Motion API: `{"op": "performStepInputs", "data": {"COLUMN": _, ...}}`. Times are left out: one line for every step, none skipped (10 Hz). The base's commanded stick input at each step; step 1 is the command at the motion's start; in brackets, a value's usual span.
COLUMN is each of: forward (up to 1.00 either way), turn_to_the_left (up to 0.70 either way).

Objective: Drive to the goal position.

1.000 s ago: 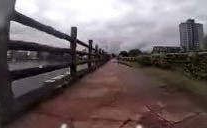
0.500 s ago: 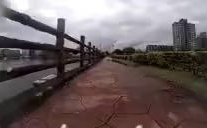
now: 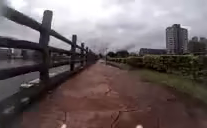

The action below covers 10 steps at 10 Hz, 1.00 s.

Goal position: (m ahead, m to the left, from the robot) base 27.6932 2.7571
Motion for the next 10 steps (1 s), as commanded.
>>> {"op": "performStepInputs", "data": {"forward": 0.85, "turn_to_the_left": 0.01}}
{"op": "performStepInputs", "data": {"forward": 0.85, "turn_to_the_left": 0.01}}
{"op": "performStepInputs", "data": {"forward": 0.85, "turn_to_the_left": 0.01}}
{"op": "performStepInputs", "data": {"forward": 0.85, "turn_to_the_left": 0.01}}
{"op": "performStepInputs", "data": {"forward": 0.85, "turn_to_the_left": 0.01}}
{"op": "performStepInputs", "data": {"forward": 0.85, "turn_to_the_left": 0.01}}
{"op": "performStepInputs", "data": {"forward": 0.85, "turn_to_the_left": 0.01}}
{"op": "performStepInputs", "data": {"forward": 0.85, "turn_to_the_left": 0.01}}
{"op": "performStepInputs", "data": {"forward": 0.85, "turn_to_the_left": 0.01}}
{"op": "performStepInputs", "data": {"forward": 0.85, "turn_to_the_left": 0.01}}
